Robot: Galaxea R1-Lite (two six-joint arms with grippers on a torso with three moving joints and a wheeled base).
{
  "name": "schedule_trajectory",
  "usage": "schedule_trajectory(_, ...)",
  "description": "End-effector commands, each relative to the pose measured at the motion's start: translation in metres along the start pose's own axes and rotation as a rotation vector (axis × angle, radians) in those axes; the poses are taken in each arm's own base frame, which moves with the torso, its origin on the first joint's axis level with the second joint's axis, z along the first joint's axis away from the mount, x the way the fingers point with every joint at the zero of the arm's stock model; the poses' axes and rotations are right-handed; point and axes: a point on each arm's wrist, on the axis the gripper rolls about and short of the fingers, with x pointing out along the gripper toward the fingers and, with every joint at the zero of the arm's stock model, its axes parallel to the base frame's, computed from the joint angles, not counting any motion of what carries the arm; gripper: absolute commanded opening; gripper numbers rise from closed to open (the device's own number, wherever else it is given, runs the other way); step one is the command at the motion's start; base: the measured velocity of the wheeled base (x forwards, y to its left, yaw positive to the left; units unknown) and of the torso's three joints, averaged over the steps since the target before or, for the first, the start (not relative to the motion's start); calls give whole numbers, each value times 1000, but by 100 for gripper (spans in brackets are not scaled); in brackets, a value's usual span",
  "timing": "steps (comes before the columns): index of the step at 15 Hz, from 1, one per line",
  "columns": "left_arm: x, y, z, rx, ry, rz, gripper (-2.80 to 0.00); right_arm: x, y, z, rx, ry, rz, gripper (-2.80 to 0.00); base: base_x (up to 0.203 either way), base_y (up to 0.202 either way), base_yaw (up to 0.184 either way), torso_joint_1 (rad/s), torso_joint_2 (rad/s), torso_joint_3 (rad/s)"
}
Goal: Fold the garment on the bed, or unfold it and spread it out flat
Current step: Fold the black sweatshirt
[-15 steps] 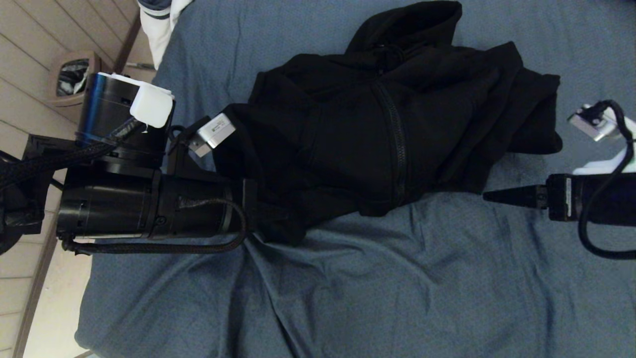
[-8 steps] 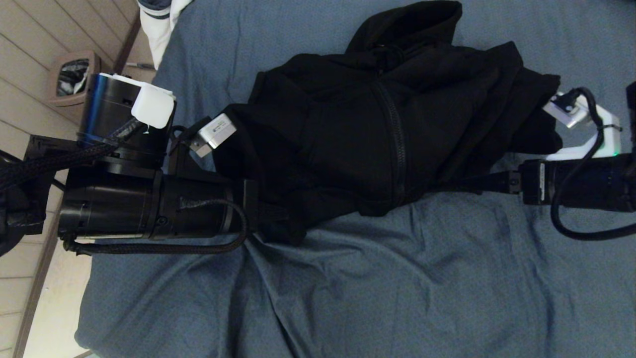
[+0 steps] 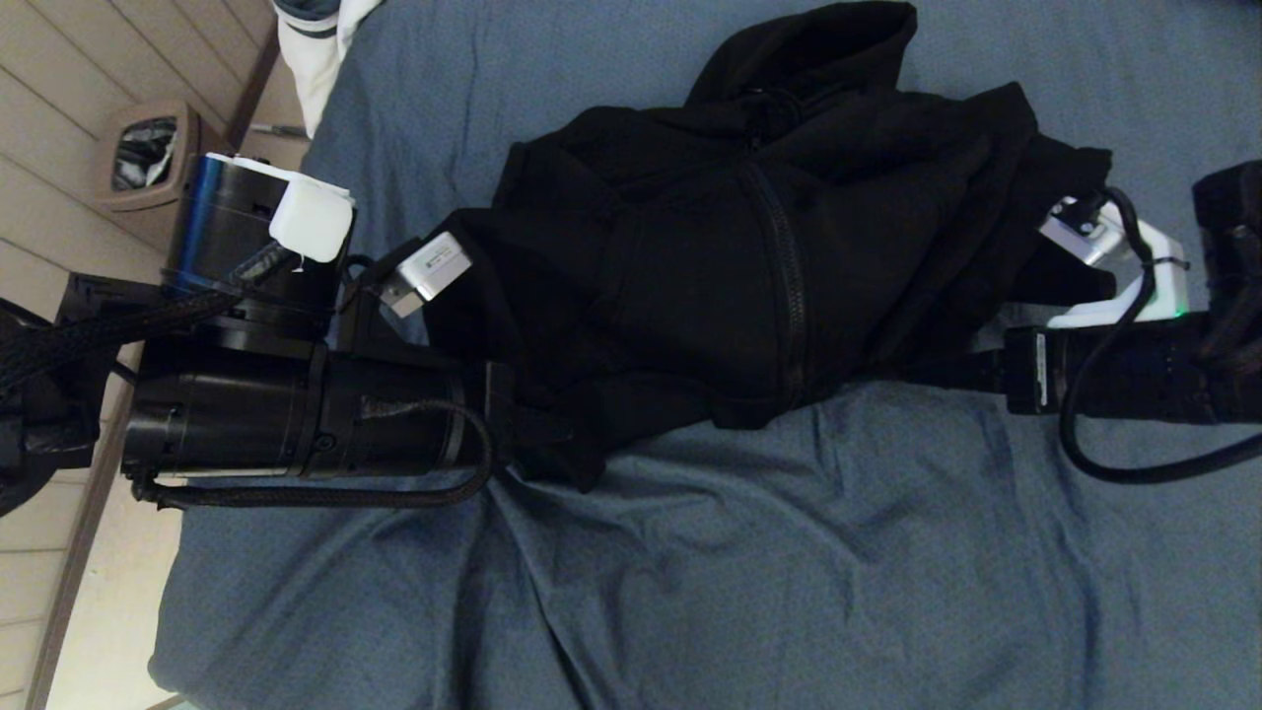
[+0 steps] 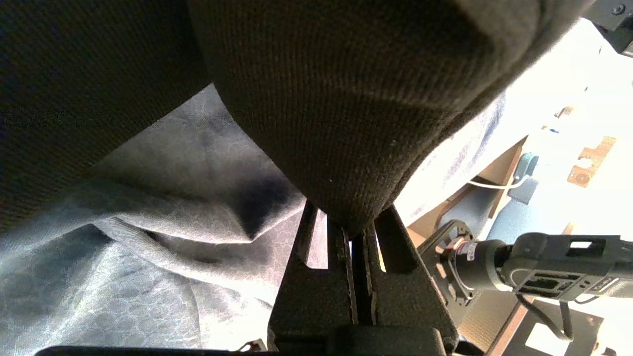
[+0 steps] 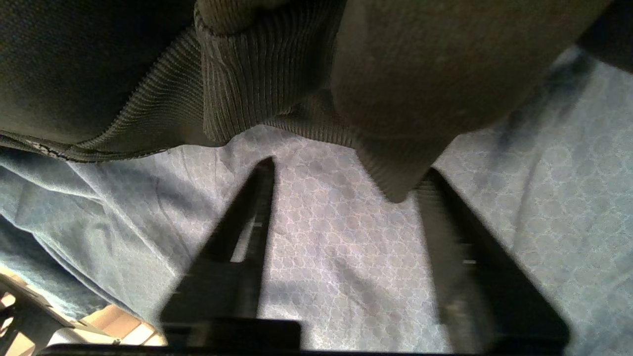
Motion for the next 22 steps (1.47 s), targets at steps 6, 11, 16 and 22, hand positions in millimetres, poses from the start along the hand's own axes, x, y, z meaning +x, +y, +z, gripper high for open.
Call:
schedule_trajectory(6, -1, 0, 1, -4, -4, -2, -280, 1, 0, 2, -11, -22, 3, -280, 0, 0, 0, 0, 0, 0)
schedule_trajectory(11, -18, -7, 3, 7, -40, -19, -280, -22, 9, 8, -31, -91, 4, -280, 0, 0, 0, 0, 0, 0)
schedule_trajectory(16, -45, -14, 4, 12, -77, -24, -280, -62, 25, 11, -13, -164, 12, -280, 0, 0, 0, 0, 0, 0)
schedule_trajectory(22, -94, -23, -11, 10, -86, -21, -280, -114, 44, -11, 18, -90, 5, -280, 0, 0, 0, 0, 0, 0)
